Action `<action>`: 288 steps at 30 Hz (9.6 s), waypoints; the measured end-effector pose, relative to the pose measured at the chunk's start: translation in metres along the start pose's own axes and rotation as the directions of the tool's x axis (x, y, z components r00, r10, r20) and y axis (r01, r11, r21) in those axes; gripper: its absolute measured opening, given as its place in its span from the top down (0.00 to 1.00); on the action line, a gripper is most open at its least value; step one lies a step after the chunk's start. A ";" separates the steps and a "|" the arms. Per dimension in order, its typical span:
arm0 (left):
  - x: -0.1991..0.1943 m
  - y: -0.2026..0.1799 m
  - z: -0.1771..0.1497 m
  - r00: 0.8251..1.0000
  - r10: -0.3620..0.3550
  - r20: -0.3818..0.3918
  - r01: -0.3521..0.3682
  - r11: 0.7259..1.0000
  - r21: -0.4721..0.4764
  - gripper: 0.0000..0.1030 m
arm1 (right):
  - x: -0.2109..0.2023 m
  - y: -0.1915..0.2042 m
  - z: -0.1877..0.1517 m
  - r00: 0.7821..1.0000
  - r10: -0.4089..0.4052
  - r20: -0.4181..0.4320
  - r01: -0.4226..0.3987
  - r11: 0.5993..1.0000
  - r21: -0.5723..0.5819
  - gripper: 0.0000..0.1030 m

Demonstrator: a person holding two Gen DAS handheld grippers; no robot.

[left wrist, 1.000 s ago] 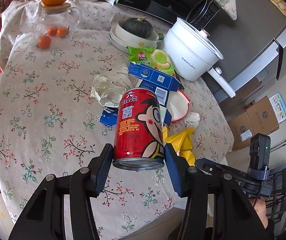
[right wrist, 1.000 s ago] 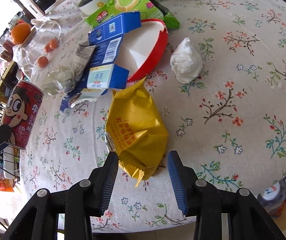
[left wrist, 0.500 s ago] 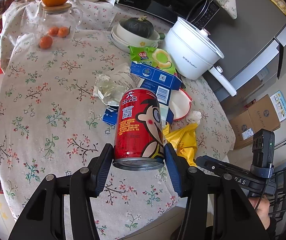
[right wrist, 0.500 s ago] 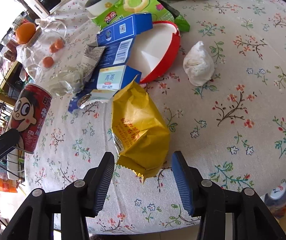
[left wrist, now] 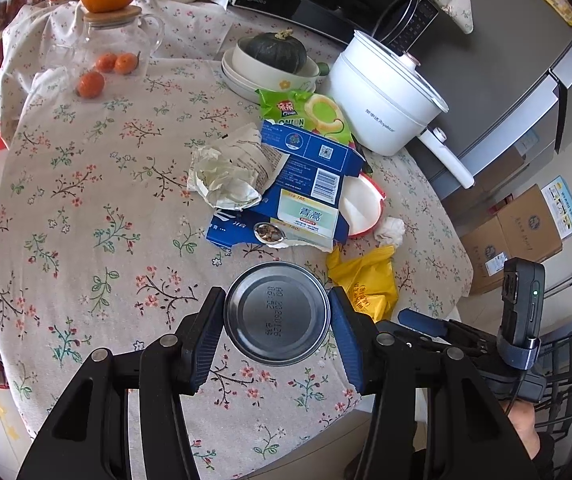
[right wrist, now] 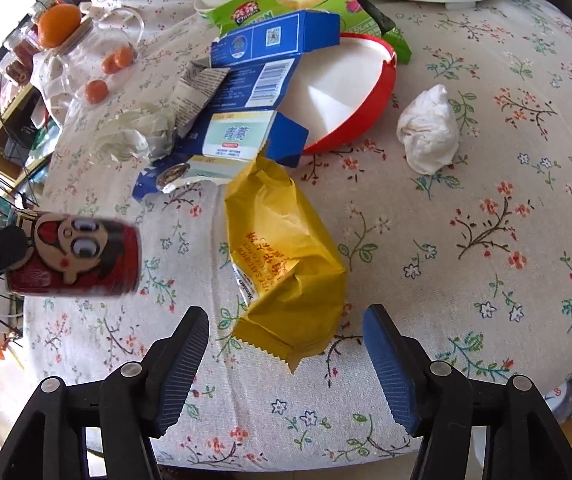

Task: Collect trash
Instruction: 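Lift the red can with the left tool while the right tool lifts the chip bag, then carry the red can over the white bin while the right tool carries the chip bag, then open the left tool to drop the can while the right tool drops the chip bag, then move both open tools back over the table toward the white tissue, then grasp the white crumpled tissue with the right tool while the left tool grasps the crumpled wrapper, then carry the tissue over the bin and open the right tool while the left tool drops the wrapper, then move both open tools back over the table toward the remaining trash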

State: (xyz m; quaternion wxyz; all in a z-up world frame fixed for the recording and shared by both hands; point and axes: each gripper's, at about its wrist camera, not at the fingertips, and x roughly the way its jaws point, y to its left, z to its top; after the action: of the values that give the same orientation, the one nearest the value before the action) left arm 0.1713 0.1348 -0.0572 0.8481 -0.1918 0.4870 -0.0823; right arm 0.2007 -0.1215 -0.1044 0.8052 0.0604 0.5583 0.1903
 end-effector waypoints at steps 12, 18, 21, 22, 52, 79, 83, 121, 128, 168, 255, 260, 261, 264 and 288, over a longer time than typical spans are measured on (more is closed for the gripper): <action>0.002 0.000 -0.003 1.000 0.014 -0.011 -0.014 1.000 0.023 0.47 | -0.002 0.001 0.003 0.997 -0.046 0.060 0.050 0.996 -0.068 0.67; 0.000 -0.019 -0.003 1.000 -0.004 0.005 0.004 0.998 0.059 0.47 | -0.030 -0.018 0.001 0.993 -0.077 0.093 0.080 0.996 -0.027 0.68; 0.001 -0.032 -0.004 1.000 -0.015 0.006 0.014 0.996 0.083 0.47 | -0.047 -0.030 -0.002 0.990 -0.089 0.106 0.089 0.996 0.000 0.67; 0.002 -0.036 -0.005 1.000 -0.020 0.005 0.019 0.996 0.091 0.47 | -0.052 -0.034 -0.003 0.989 -0.094 0.111 0.094 0.996 0.006 0.68; 0.093 -0.282 -0.089 0.952 -0.229 -0.201 0.295 0.856 0.424 0.47 | -0.168 -0.226 -0.119 0.953 -0.289 0.089 0.244 0.910 0.334 0.67; 0.156 -0.307 -0.106 0.974 -0.110 -0.198 0.200 0.827 0.526 0.13 | -0.164 -0.269 -0.151 0.940 -0.341 -0.010 0.318 0.865 0.387 0.65; 0.142 -0.293 -0.099 0.982 -0.080 -0.173 0.162 0.832 0.531 0.09 | -0.158 -0.264 -0.147 0.941 -0.338 -0.019 0.319 0.869 0.379 0.63; 0.017 -0.073 -0.007 0.964 0.174 0.200 -0.216 0.953 0.211 0.00 | -0.112 -0.130 -0.043 0.955 -0.292 0.046 0.280 0.944 0.173 0.26; 0.021 -0.017 0.017 0.923 0.338 0.183 -0.367 0.917 0.156 0.00 | -0.078 -0.096 -0.001 0.965 -0.255 0.055 0.246 0.961 0.128 0.26; 0.103 0.040 0.071 0.968 0.226 0.109 -0.213 0.969 -0.122 0.82 | -0.036 -0.081 0.035 0.985 -0.130 0.116 0.118 0.987 0.106 0.79; 0.153 -0.302 -0.122 0.993 0.030 -0.117 0.054 0.756 0.652 0.09 | -0.176 -0.267 -0.144 0.939 -0.341 0.033 0.301 0.867 0.398 0.77; 0.143 -0.292 -0.117 0.994 0.042 -0.105 0.036 0.763 0.645 0.07 | -0.172 -0.262 -0.139 0.939 -0.345 0.020 0.309 0.864 0.398 0.64; 0.141 -0.289 -0.116 0.994 0.044 -0.103 0.033 0.765 0.643 0.07 | -0.171 -0.261 -0.138 0.938 -0.345 0.018 0.310 0.862 0.402 0.59; 0.136 -0.282 -0.113 0.994 0.049 -0.099 0.025 0.771 0.636 0.07 | -0.172 -0.259 -0.136 0.940 -0.340 0.024 0.300 0.859 0.414 0.46; 0.092 -0.197 -0.051 0.994 0.109 -0.017 -0.086 0.861 0.502 0.07 | -0.159 -0.203 -0.078 0.941 -0.333 0.057 0.301 0.903 0.308 0.32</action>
State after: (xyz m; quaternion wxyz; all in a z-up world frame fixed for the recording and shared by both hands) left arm 0.1836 -0.0873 -0.0735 0.8608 0.0612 0.4769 -0.1669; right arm 0.1292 -0.3768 -0.0572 0.8364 0.0983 0.5382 -0.0320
